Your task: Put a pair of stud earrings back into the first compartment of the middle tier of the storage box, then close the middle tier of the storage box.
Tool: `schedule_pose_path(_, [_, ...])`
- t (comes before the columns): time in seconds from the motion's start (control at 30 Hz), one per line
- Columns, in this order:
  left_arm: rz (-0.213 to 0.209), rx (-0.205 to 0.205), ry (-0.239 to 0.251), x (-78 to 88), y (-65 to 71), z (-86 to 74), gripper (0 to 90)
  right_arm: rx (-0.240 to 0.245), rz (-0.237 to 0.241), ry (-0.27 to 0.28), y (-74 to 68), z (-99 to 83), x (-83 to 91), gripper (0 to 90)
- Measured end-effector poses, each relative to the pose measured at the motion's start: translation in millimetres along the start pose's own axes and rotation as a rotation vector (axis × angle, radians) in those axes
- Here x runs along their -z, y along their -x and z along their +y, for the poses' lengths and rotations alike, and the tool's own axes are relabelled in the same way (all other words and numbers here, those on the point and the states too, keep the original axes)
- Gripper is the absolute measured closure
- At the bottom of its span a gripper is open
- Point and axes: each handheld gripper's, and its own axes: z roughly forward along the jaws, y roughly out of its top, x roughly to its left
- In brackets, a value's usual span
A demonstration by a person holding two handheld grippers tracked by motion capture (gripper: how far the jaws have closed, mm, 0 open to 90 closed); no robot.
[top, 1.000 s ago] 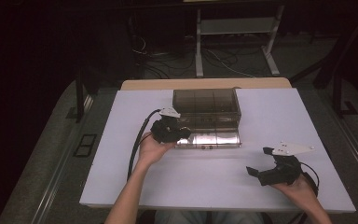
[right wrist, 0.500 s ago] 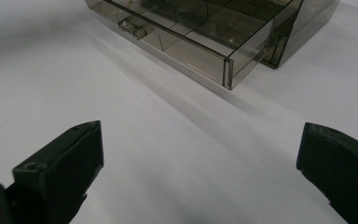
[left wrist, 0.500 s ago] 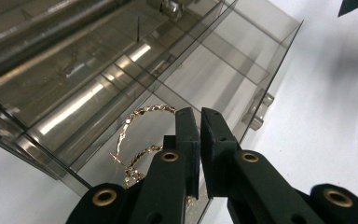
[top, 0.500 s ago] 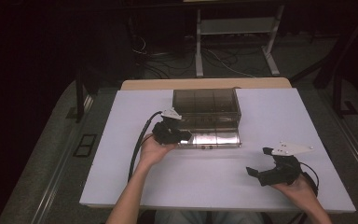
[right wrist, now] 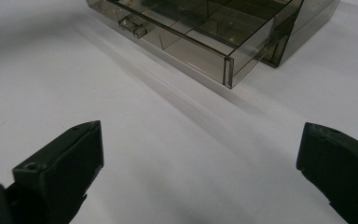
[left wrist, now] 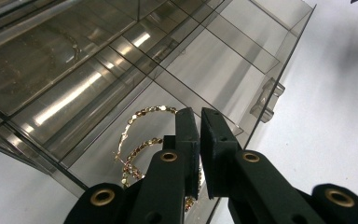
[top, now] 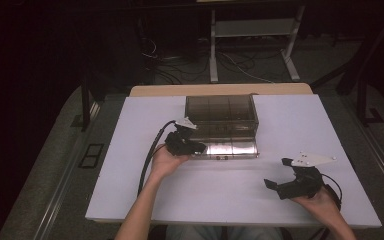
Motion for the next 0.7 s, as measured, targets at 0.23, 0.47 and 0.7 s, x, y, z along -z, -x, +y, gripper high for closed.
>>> schedule_pose_path(0.23, [0.016,0.000,0.034,6.2,1.7,1.4,76.4,0.001,-0.001,-0.001,0.0,0.0,-0.1,0.0])
schedule_pose_path(0.47, [0.018,0.003,0.074,10.7,7.5,3.3,68.5,0.001,-0.001,-0.002,-0.3,0.0,-0.4,0.0])
schedule_pose_path(0.7, [0.004,-0.006,0.122,16.8,18.3,6.1,58.2,-0.001,0.000,-0.004,-0.3,0.1,-0.4,0.0])
